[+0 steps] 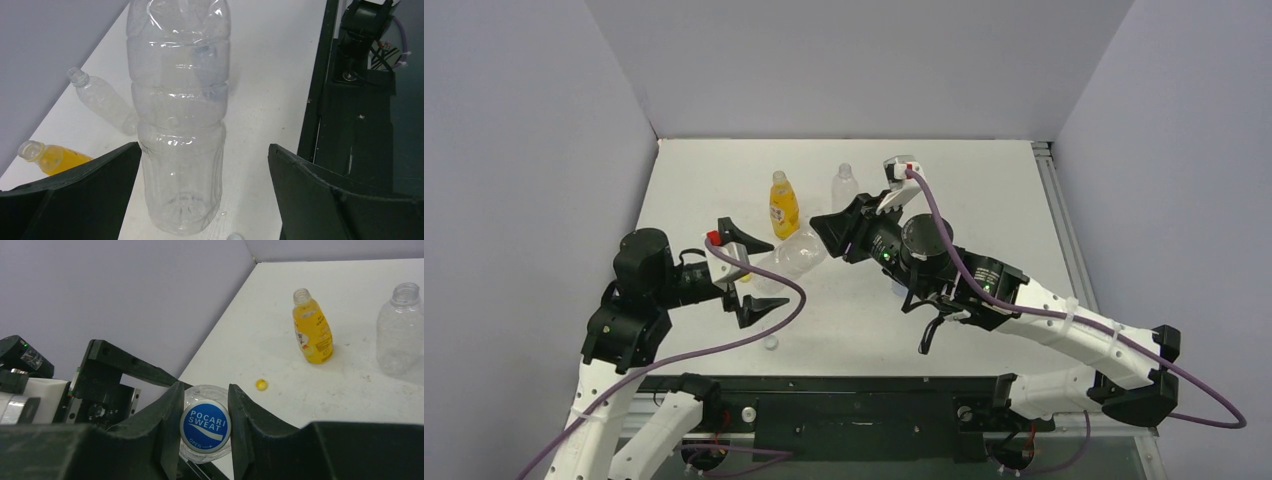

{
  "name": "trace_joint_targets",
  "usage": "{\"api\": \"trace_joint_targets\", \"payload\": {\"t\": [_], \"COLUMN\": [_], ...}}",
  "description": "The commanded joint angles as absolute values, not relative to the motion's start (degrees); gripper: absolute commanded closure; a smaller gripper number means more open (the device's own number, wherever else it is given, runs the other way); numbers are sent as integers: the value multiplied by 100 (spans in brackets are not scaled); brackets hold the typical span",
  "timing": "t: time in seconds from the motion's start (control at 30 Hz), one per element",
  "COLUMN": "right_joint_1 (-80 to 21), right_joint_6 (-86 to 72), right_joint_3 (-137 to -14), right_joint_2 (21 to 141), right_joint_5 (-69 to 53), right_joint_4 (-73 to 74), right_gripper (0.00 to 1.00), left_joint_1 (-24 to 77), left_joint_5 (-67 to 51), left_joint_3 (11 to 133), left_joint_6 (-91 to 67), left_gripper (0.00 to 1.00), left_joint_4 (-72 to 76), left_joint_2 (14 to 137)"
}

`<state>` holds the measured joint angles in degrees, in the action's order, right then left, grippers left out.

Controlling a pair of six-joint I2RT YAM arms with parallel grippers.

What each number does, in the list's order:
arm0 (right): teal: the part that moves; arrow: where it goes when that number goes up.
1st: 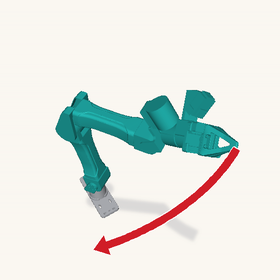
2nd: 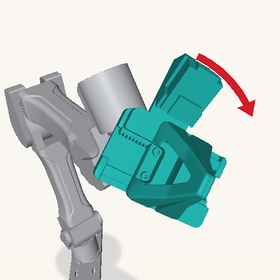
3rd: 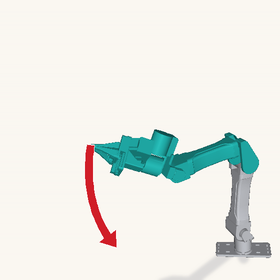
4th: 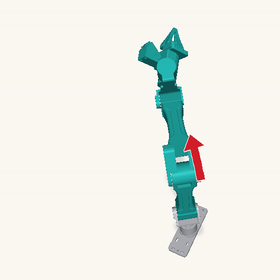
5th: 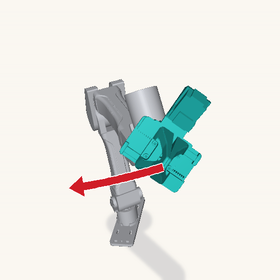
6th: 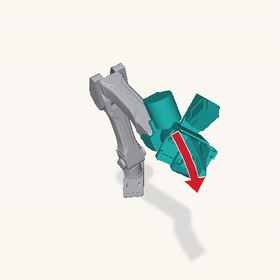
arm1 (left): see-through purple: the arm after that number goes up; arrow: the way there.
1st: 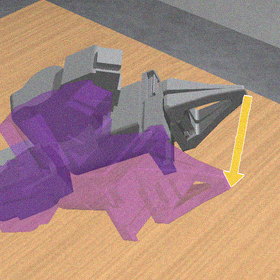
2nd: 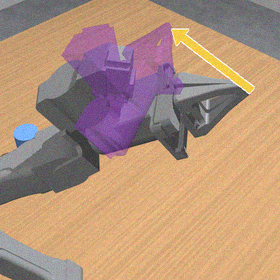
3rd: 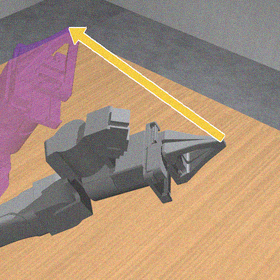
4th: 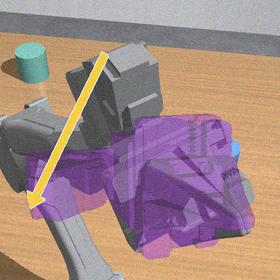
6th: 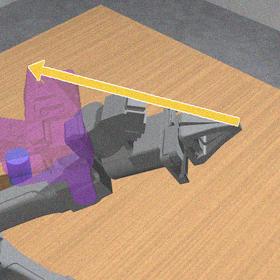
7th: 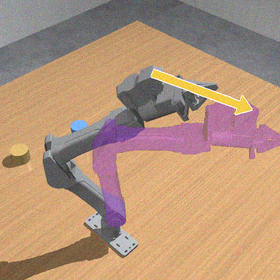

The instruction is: Unscrew the bottle caps

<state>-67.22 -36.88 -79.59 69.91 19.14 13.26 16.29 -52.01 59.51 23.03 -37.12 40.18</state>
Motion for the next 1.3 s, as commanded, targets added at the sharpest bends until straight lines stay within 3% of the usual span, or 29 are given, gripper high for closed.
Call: {"api": "trace_joint_targets", "payload": {"t": [0.0,0.43,0.53,0.6,0.63,0.7,0.73,0.77,0.8,0.87,0.93,1.07,1.27], "right_joint_1": [-6847,-6968,-6997,-7022,-7035,-7054,-7060,-7069,-7077,-7106,-7197,-7453,-7531], "right_joint_6": [-3942,-3793,-3721,-3673,-3641,-3591,-3579,-3547,-3523,-3449,-3323,-3085,-3023], "right_joint_3": [-8028,-8199,-8207,-8228,-8236,-8274,-8300,-8320,-8386,-8535,-8704,-9027,-9263], "right_joint_2": [6939,7083,7082,7098,7100,7133,7164,7181,7220,7283,7351,7499,7731], "right_joint_5": [1514,1541,1641,1734,1803,1880,1889,1927,1961,2105,2502,3108,3289], "right_joint_4": [788,704,751,798,817,862,877,891,935,1043,1174,1374,1356], "right_gripper": [100,100,100,99,99,95,90,84,70,54,45,39,41], "left_joint_1": [1713,2213,2223,2224,2224,2224,2224,2224,2224,2224,2224,2238,2277], "left_joint_5": [-4537,-4640,-4423,-4308,-4215,-4090,-4058,-4014,-3989,-3856,-3657,-3116,-2798], "left_joint_3": [6043,6156,6051,5956,5901,5839,5828,5803,5793,5766,5716,5421,5280], "left_joint_6": [2328,2336,2110,1973,1871,1677,1630,1561,1536,1435,1334,912,765], "left_gripper": [3,3,19,36,52,69,72,74,74,74,74,73,73], "left_joint_4": [-3214,-3700,-3455,-3209,-3054,-2849,-2796,-2709,-2664,-2513,-2381,-1962,-1759], "left_joint_2": [3906,4135,4077,4027,4018,4016,4027,4031,4036,4030,3991,3853,3776]}}
